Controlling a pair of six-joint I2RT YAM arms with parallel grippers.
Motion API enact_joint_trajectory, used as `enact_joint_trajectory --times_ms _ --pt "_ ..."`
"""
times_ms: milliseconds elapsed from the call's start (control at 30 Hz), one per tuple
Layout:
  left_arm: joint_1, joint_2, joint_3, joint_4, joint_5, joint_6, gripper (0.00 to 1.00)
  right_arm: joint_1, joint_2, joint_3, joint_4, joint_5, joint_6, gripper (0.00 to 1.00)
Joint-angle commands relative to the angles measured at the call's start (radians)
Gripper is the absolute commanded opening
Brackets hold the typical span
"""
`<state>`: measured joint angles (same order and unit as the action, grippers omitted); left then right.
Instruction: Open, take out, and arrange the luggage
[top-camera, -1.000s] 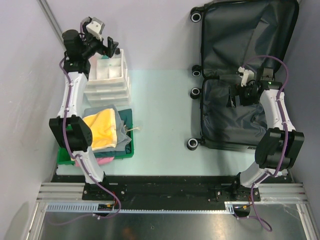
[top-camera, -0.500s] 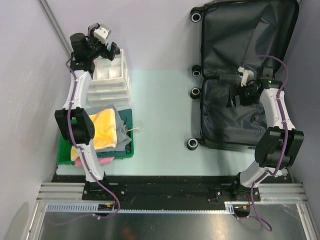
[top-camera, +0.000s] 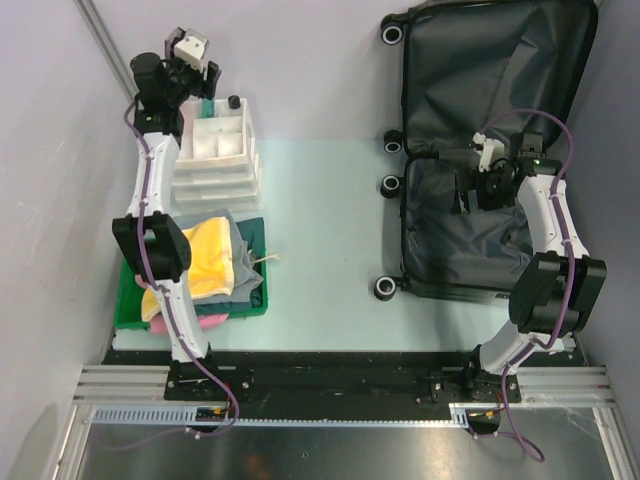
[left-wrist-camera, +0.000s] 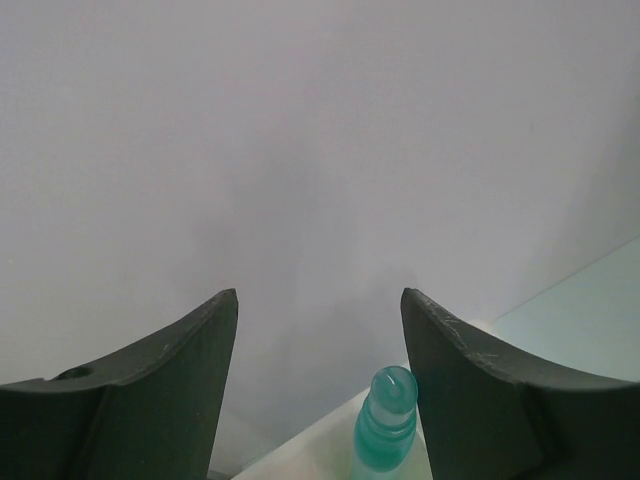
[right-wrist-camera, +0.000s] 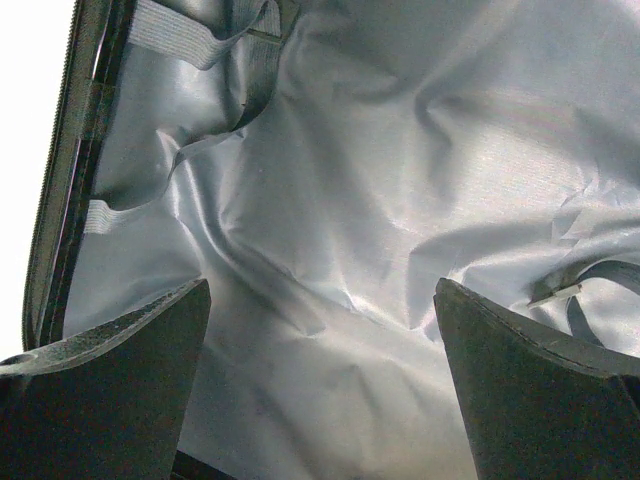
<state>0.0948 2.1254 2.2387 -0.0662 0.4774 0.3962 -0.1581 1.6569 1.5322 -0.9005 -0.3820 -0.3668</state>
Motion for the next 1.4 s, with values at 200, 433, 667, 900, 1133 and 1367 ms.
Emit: enact_joint_trajectory --times_ms 200,433,667,900,1133,1367 --pt "0.031 0.033 0.058 0.04 -0.062 -0.033 0.71 0.006 0.003 0.042 0.006 0.006 0.006 1.0" --pt "0.042 0.062 0.087 0.051 -0.072 -0.043 0.71 0.012 0.01 0.048 0.005 0.005 0.006 1.0" --pt "0.051 0.074 0.09 0.059 -0.123 -0.053 0.72 0.015 0.012 0.054 0.003 0.008 0.006 1.0" --pt "0.062 0.059 0.087 0.062 -0.114 -0.08 0.73 0.015 0.021 0.06 0.003 0.006 0.006 1.0" --pt "0.062 0.018 0.035 0.111 -0.102 -0.109 0.86 0.019 0.024 0.066 0.008 0.003 0.009 1.0" --pt "0.062 -0.028 -0.014 0.129 -0.074 -0.129 1.0 0.019 0.03 0.085 0.014 0.005 0.008 1.0"
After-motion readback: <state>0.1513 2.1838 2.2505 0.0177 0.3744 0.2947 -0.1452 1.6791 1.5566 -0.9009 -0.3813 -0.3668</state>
